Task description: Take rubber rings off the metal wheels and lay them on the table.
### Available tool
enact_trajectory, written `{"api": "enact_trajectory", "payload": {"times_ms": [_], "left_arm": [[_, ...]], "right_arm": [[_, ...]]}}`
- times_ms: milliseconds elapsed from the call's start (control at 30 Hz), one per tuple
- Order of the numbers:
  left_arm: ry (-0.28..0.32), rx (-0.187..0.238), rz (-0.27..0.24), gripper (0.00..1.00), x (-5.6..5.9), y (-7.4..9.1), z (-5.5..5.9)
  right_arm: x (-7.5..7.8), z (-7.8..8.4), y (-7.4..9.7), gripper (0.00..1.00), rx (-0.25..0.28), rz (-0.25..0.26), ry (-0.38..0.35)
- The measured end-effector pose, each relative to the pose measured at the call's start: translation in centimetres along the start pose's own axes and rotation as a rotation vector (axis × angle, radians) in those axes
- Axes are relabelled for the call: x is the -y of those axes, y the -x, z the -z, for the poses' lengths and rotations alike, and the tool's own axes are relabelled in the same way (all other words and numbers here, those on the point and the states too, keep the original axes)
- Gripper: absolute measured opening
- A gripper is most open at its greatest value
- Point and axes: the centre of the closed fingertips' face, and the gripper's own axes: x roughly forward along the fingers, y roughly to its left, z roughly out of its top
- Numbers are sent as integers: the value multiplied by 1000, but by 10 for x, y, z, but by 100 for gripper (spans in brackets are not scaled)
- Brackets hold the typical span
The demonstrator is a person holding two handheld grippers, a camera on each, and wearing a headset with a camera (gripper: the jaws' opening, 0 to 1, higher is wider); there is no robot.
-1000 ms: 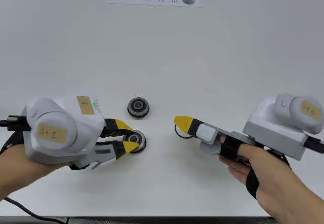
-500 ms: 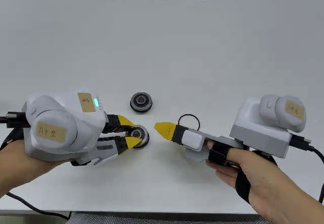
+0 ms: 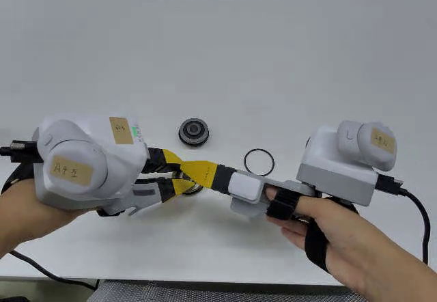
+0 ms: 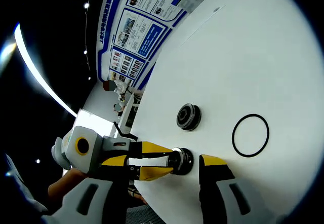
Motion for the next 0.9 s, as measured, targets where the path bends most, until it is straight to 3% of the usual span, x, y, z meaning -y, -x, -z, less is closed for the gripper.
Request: {"api": "enact_trajectory", "payload": {"times_ms": [333, 533, 900], "left_arm": [[-2, 2, 9, 13, 1, 1, -1], [-25, -5, 15, 13, 2, 1, -1], [-25, -2, 14, 13, 1, 2, -1]], "right_arm": [[-4, 7, -7, 58, -44, -9, -11], [-9, 12, -11, 60, -94, 5, 18], [-9, 14, -11, 61, -134, 21, 33]]}}
